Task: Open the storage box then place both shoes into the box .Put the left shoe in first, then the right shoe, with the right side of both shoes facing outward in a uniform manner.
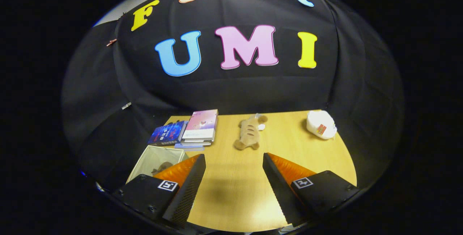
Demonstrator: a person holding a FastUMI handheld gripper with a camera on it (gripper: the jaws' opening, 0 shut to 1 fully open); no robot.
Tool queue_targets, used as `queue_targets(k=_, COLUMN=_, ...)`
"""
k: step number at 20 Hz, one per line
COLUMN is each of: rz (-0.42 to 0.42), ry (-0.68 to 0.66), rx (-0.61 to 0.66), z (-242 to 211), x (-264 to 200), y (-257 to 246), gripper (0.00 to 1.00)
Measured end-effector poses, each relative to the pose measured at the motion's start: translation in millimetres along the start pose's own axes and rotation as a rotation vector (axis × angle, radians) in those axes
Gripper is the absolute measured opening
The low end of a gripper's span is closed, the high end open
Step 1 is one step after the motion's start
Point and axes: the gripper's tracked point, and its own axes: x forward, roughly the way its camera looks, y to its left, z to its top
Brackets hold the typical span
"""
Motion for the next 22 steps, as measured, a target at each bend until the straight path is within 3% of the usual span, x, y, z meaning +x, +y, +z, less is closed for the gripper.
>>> queue_targets(k=5, rz=-0.025, ry=-0.191, rx=-0.117, z=40.4, x=-27.3, y=-10.8, gripper=0.99)
queue_targets(k=11, rz=-0.053, ry=-0.337, rx=-0.211, z=54.8, x=-66.8, y=-18.5, gripper=0.98)
queue_targets(k=12, rz=-0.065, ry=-0.359, rx=-0.232, z=48.4, x=-52.3, y=-24.2, gripper=0.98)
queue_targets(k=22, rz=-0.062, ry=-0.392, rx=-0.267, z=24.1, x=-73.0, y=-26.1, gripper=0.98)
